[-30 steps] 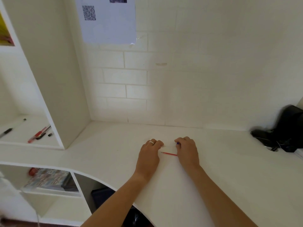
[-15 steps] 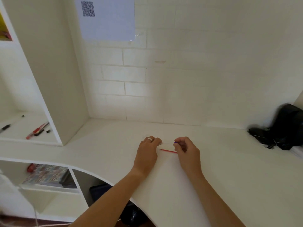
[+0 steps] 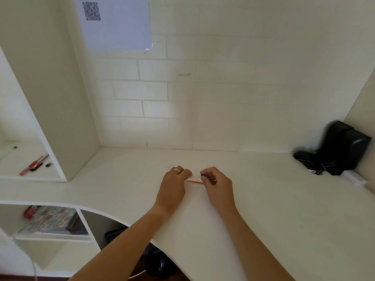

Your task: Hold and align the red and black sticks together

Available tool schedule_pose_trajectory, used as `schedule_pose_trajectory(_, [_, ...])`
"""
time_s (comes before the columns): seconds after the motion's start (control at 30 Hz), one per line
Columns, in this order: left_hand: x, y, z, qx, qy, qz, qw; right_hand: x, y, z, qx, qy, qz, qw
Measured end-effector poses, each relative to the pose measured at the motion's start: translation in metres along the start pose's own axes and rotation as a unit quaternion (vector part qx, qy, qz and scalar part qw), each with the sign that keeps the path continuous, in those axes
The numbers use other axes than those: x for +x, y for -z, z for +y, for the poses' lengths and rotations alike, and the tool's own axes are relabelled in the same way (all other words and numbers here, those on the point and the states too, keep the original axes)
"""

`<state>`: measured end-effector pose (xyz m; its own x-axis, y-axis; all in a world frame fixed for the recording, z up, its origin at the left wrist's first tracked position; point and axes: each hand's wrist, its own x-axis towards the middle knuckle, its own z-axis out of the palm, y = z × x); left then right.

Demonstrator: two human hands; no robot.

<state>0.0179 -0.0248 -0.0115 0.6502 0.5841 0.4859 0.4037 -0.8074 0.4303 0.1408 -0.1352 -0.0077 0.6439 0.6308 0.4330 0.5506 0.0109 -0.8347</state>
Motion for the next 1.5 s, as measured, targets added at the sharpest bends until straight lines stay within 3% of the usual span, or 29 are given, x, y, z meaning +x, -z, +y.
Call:
schedule_pose_trajectory(0.43, [-0.0022, 0.0071, 0.0055, -0.074, 0.021, -0.010, 0.997, -0.0019, 0.0012, -0.0012, 0.023, -0.027, 0.009, 0.999])
schedule_pose_trajectory(0.6, [-0.0045, 0.0042, 0.0023, -0.029, -0.020, 0.018, 0.999, -0.0021, -0.0034, 0.0008, -0.046, -0.040, 0.021, 0.998])
schedule_pose_trajectory(0.77, [-0.0064, 0.0054, 0.0035, -0.031, -0.012, 0.035, 0.999, -0.0025, -0.0061, -0.0016, -0.075, -0.038, -0.029, 0.996])
schedule_pose_trajectory(0.9, [-0.0047, 0.0041, 0.0024, -0.015, -0.017, 0.024, 0.999, -0.0017, -0.0056, -0.0040, -0.086, -0.068, -0.012, 0.994])
schedule_pose_trajectory(1.1, [-0.0043, 0.0029, 0.0020, -0.018, -0.019, 0.035, 0.999, 0.0011, -0.0056, -0.0024, -0.094, -0.027, -0.008, 0.995])
schedule_pose_trajectory(1.5, [-0.0013, -0.0011, -0.0013, 0.001, -0.039, 0.039, 0.998, -0.0011, -0.0053, -0.0044, -0.113, -0.046, 0.003, 0.992])
